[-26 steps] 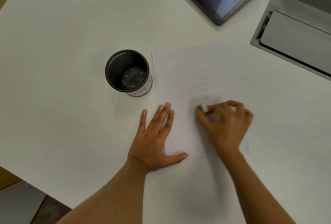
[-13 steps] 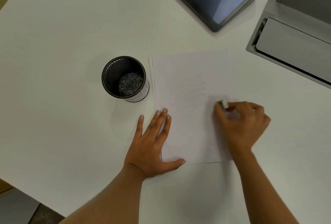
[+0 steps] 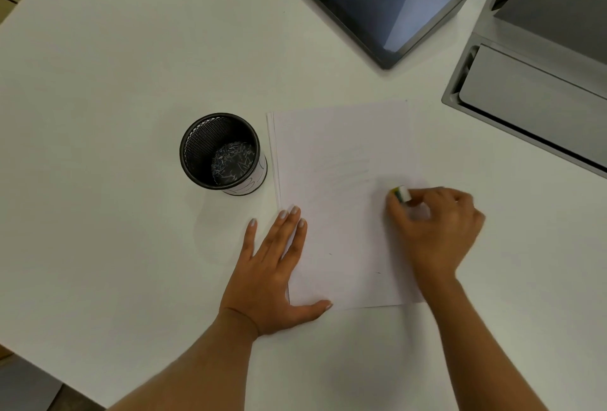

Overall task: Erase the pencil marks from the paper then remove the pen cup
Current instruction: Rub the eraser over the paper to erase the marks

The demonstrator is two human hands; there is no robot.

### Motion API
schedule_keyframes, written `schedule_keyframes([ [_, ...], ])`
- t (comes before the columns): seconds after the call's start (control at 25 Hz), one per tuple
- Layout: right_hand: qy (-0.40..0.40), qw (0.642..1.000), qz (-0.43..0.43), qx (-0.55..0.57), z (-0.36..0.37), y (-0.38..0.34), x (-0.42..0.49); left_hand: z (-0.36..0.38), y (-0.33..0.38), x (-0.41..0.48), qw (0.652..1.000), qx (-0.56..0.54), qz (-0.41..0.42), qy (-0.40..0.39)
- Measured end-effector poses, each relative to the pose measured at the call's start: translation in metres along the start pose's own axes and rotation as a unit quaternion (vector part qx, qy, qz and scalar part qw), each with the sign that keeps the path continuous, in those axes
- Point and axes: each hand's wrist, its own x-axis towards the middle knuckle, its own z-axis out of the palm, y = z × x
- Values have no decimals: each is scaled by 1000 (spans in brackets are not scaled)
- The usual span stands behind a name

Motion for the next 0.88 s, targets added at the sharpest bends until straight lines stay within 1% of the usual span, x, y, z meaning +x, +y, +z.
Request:
schedule_keyframes([
  [0.04, -13, 1000, -16, 9, -1, -9, -12, 0, 0, 0, 1000, -3, -1, 0],
  [0.08, -36, 997, -55, 29, -2, -21, -31, 0, 0, 0, 1000, -5, -2, 1],
  [0.12, -64, 990, -115, 54, -3, -32, -52, 1, 0, 0, 1000, -5, -1, 5],
  [0.2, -119, 960, -243, 75, -4, -42, -81, 2, 0, 1, 1000, -4, 8, 14],
  [0.24, -122, 952, -275, 66, -2, -41, -78, 3, 0, 0, 1000, -5, 8, 14],
  [0.28, -102, 957, -268, 49, 1, -36, -63, 2, -1, 0, 1000, -5, 5, 11],
  [0.32, -71, 971, -225, 25, 5, -30, -43, 1, -1, 0, 1000, -3, 2, 6],
  [0.4, -30, 995, -94, 2, 8, -16, 2, 0, -1, 1, 1000, 2, 1, 1],
  [0.44, -29, 999, -43, 10, 7, -12, 14, 0, 0, 1, 1000, 2, 0, -1],
  [0.48, -36, 999, -21, 26, 7, -14, 13, 0, 0, 1, 1000, 1, -1, -2],
  [0.52, -53, 997, -24, 45, 6, -23, 2, -1, -1, 1, 1000, 0, -3, -3],
  [0.56, -85, 993, -53, 69, 6, -35, -17, -1, -1, 1, 1000, -1, -4, -3],
  [0.64, -140, 971, -166, 102, 4, -56, -64, 0, -1, 2, 1000, -9, -2, -1],
  [0.68, -148, 960, -215, 97, 4, -58, -74, 1, 0, 1, 1000, -13, -2, -1],
  [0.72, -143, 958, -235, 87, 6, -55, -68, 0, 0, 1, 1000, -14, -3, -3],
  [0.76, -121, 965, -221, 68, 9, -48, -53, 0, 0, 1, 1000, -12, -5, -6],
  [0.84, -54, 989, -138, 30, 12, -34, -13, -1, 0, 2, 1000, -3, -5, -10],
  [0.88, -33, 994, -98, 29, 12, -28, 1, -1, 0, 2, 1000, -1, -4, -10],
])
